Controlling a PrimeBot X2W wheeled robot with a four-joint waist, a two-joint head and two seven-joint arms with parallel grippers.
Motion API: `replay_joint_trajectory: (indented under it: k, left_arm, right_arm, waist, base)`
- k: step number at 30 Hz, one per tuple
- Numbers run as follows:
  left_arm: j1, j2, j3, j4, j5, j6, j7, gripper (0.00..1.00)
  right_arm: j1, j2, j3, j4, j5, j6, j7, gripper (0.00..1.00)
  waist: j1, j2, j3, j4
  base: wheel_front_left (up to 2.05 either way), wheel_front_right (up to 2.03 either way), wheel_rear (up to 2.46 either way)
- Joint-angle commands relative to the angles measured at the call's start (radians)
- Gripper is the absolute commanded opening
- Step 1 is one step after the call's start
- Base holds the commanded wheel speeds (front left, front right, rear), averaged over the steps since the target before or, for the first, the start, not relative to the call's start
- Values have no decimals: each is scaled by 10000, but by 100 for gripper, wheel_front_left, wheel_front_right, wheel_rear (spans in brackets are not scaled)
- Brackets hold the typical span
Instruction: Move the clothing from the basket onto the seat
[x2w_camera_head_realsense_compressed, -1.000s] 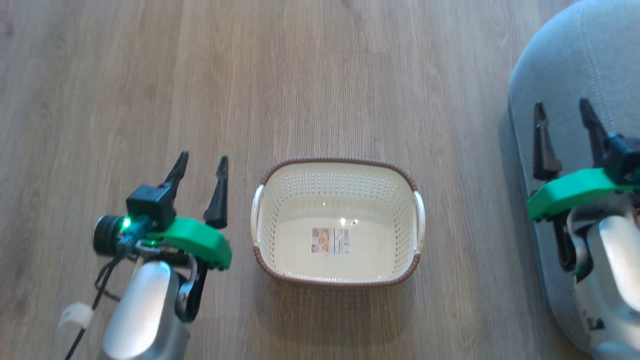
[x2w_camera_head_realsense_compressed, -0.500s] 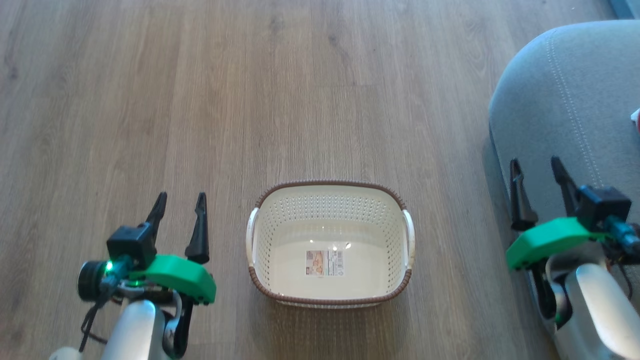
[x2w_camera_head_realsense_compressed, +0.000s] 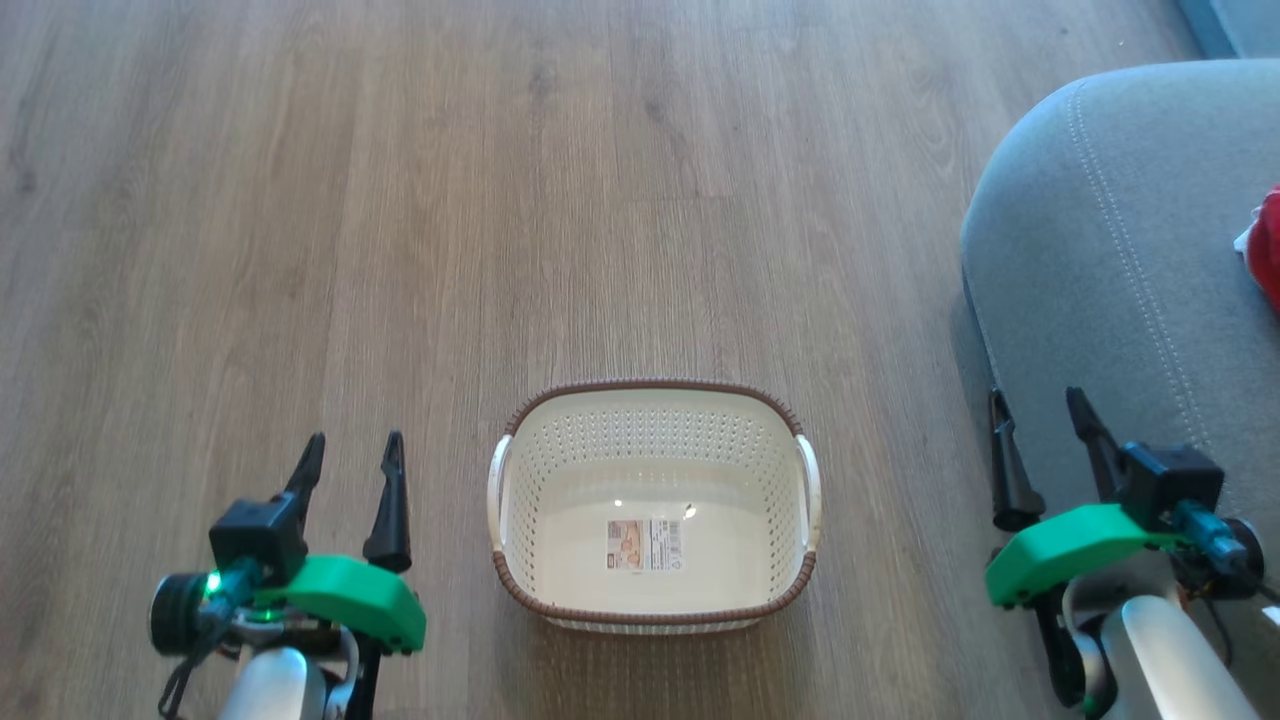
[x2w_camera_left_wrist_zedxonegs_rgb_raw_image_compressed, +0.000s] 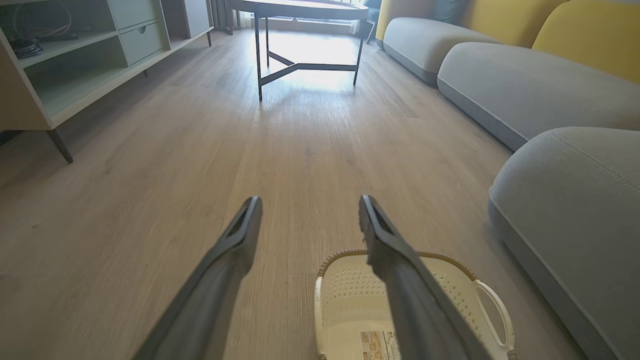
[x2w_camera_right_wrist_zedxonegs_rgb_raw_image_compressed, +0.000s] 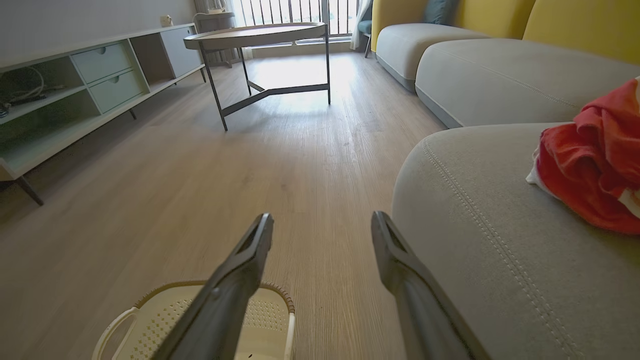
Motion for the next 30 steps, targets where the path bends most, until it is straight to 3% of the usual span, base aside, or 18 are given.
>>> replay_joint_trajectory:
  k: [1,13,30]
  left_arm:
    - [-139,33,341,-366,-11,75,-49,100]
    - [176,31,226,-390,-231,210,-49,100]
    - [141,30,316,-367,-711,53,-49,100]
  right_arm:
    - [-30,43,152,-368,-76,69,-49,100]
    - [251,232,70,-263,-197,69,-49,100]
    - [186,329,-180,-230,-214,69,-49,100]
  waist:
    - [1,-1,-44,-7]
    - [1,-1,-149,61]
    - [1,-1,-31,32]
  base:
    - [0,0,0]
    - [0,0,0]
    - [0,0,0]
